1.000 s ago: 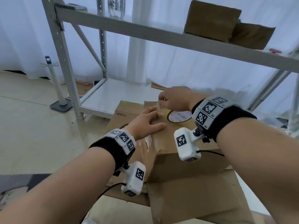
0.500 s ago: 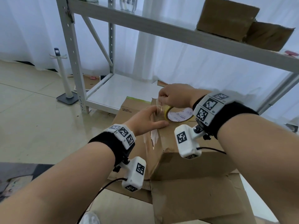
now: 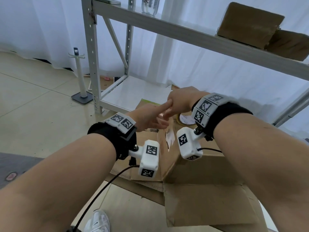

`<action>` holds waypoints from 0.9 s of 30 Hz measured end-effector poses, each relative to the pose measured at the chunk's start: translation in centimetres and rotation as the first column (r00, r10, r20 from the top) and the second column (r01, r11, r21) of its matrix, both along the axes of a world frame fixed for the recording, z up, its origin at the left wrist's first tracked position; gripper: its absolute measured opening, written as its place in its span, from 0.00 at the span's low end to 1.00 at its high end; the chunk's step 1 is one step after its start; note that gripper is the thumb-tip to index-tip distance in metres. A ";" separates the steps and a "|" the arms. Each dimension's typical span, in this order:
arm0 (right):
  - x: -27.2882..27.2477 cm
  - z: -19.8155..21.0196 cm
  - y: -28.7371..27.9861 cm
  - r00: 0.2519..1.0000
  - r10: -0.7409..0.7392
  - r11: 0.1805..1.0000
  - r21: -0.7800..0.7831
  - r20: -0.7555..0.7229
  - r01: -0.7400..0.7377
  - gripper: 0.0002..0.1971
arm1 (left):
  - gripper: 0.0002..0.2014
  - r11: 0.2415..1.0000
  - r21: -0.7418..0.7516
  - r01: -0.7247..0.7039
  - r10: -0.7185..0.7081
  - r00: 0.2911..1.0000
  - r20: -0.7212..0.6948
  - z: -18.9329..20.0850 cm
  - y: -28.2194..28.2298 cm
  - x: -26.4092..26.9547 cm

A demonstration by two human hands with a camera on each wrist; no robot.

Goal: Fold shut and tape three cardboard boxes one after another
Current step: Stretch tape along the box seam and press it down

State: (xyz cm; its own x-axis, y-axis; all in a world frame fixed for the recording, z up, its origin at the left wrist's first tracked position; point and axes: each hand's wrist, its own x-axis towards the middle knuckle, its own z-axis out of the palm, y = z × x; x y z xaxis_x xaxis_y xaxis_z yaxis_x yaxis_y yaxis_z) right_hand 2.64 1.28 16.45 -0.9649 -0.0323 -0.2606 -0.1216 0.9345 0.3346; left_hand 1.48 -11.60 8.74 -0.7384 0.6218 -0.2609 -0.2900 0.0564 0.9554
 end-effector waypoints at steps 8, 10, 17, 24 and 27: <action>0.4 0.1 -0.5 0.999 0.036 0.995 0.094 -0.001 -0.036 0.16 | 0.04 0.988 0.050 -0.146 0.145 0.989 0.011 -3.6 -0.5 -0.2; 0.8 0.4 -0.5 1.000 0.012 0.999 0.040 -0.018 -0.011 0.15 | 0.03 0.987 0.063 -0.146 0.145 0.989 0.020 -3.9 -0.1 -0.1; 2.3 0.1 2.0 0.932 -0.213 0.888 -0.456 -0.295 0.059 0.10 | 0.05 0.984 0.085 -0.158 0.154 0.987 0.049 -4.0 1.5 0.4; 5.1 -2.8 3.8 0.770 -0.519 0.625 -0.780 -0.371 0.046 0.21 | 0.05 0.984 0.088 -0.155 0.147 0.984 0.097 -4.4 1.1 0.4; 5.8 -2.9 4.1 0.748 -0.634 0.394 -0.915 -0.199 0.091 0.27 | 0.04 0.986 0.080 -0.143 0.136 0.986 0.095 -4.5 1.5 0.5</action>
State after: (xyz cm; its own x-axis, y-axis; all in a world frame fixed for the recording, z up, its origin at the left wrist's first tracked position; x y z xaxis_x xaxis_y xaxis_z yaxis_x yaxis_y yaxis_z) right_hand 8.48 5.42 13.56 -0.8958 0.4251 0.1295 0.2140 0.6682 -0.7125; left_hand 2.02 -10.11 4.24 -0.7956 0.5374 -0.2797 -0.3737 -0.0720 0.9247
